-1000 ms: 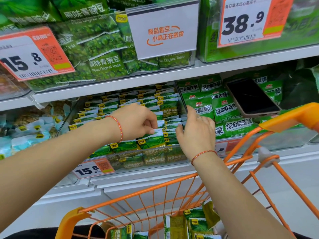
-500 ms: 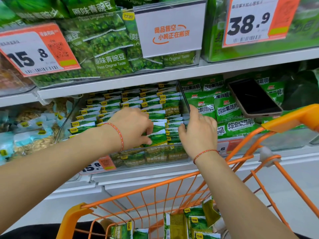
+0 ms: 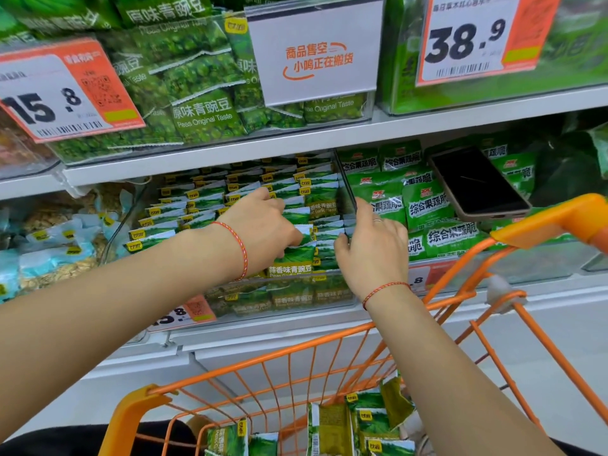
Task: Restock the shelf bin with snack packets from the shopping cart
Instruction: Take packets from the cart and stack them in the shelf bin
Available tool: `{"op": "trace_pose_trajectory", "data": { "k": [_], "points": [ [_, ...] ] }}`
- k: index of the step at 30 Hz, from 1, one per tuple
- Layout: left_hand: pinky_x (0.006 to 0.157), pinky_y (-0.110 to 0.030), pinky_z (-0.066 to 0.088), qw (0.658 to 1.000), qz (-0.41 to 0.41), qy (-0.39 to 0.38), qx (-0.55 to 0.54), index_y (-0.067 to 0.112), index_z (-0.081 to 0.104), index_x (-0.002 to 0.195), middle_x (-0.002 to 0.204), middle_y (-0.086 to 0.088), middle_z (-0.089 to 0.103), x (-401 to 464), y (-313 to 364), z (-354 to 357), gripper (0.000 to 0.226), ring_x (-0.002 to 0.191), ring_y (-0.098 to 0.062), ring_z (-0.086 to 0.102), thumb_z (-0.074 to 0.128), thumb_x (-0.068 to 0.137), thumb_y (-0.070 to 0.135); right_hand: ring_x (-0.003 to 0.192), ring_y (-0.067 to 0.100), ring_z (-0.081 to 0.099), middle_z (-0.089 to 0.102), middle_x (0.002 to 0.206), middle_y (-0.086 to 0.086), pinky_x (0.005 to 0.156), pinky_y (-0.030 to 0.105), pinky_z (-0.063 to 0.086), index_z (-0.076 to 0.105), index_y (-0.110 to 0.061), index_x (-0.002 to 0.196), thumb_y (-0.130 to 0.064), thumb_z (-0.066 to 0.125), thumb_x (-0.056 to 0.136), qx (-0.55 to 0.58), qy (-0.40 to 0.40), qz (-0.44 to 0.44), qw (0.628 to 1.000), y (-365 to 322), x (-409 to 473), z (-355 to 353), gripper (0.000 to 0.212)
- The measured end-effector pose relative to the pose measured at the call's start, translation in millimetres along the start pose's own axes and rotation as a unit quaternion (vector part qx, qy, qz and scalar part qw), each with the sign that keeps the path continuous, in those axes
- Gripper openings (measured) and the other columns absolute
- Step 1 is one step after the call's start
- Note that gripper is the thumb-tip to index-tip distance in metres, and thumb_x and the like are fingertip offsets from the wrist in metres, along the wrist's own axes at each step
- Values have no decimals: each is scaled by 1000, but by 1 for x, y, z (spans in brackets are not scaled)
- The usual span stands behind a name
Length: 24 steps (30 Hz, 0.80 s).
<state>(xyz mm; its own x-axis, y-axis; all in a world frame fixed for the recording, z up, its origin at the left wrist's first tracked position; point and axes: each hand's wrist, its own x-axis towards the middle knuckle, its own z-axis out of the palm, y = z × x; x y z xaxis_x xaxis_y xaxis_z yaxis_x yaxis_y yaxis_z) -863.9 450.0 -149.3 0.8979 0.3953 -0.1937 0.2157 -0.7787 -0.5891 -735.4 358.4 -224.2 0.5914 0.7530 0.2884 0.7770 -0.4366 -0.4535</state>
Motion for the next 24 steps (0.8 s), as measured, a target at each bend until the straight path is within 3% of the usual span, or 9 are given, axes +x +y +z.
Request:
{"op": "trace_pose_trajectory", "data": {
  "k": [6, 9, 13, 19, 22, 24],
  "points": [
    [83, -32, 27, 999, 33, -16, 21, 29, 58, 107, 88, 1, 58, 2, 6, 2, 14, 101, -20, 47, 50, 96, 26, 108, 26, 49, 63, 109, 6, 102, 32, 21, 25, -14, 146, -29, 45, 94, -3, 1, -1, 1000, 0, 1, 0, 57],
    [82, -32, 25, 999, 27, -14, -7, 29, 58, 107, 82, 3, 52, -1, 6, 8, 14, 103, -20, 47, 47, 98, 28, 108, 26, 49, 63, 110, 6, 101, 32, 22, 25, -15, 146, -29, 45, 94, -1, -1, -1, 1000, -1, -1, -2, 57],
    [87, -30, 26, 998, -14, 5, -55, 29, 60, 108, 95, 4, 63, -8, -1, 11, 23, 105, -18, 47, 39, 101, 35, 106, 26, 49, 63, 107, 6, 100, 32, 22, 24, -14, 146, -28, 44, 94, 0, -5, -1, 1000, 0, -2, -2, 57],
    [95, -33, 29, 1000, -9, 6, -14, 29, 57, 114, 111, 4, 60, -5, -3, 6, 21, 110, -20, 45, 44, 99, 36, 107, 25, 49, 63, 110, 5, 101, 32, 24, 25, -15, 146, -28, 44, 94, 0, -2, 1, 1000, 0, -2, -2, 57],
    [91, -33, 38, 990, -53, 13, -134, 24, 43, 126, 128, 0, 44, -8, 0, 1, 37, 115, -21, 46, 55, 93, 36, 109, 25, 49, 63, 111, 5, 101, 32, 24, 25, -14, 146, -28, 44, 94, 2, 4, -3, 1000, -1, -2, -2, 57],
    [87, -33, 45, 963, -94, 20, -250, 22, 37, 132, 135, 2, 43, -10, 1, 2, 44, 116, -21, 50, 56, 94, 33, 108, 26, 49, 63, 110, 6, 102, 33, 25, 25, -14, 146, -28, 45, 94, 1, 5, -2, 1000, -1, -1, -1, 58]
  ]
}}
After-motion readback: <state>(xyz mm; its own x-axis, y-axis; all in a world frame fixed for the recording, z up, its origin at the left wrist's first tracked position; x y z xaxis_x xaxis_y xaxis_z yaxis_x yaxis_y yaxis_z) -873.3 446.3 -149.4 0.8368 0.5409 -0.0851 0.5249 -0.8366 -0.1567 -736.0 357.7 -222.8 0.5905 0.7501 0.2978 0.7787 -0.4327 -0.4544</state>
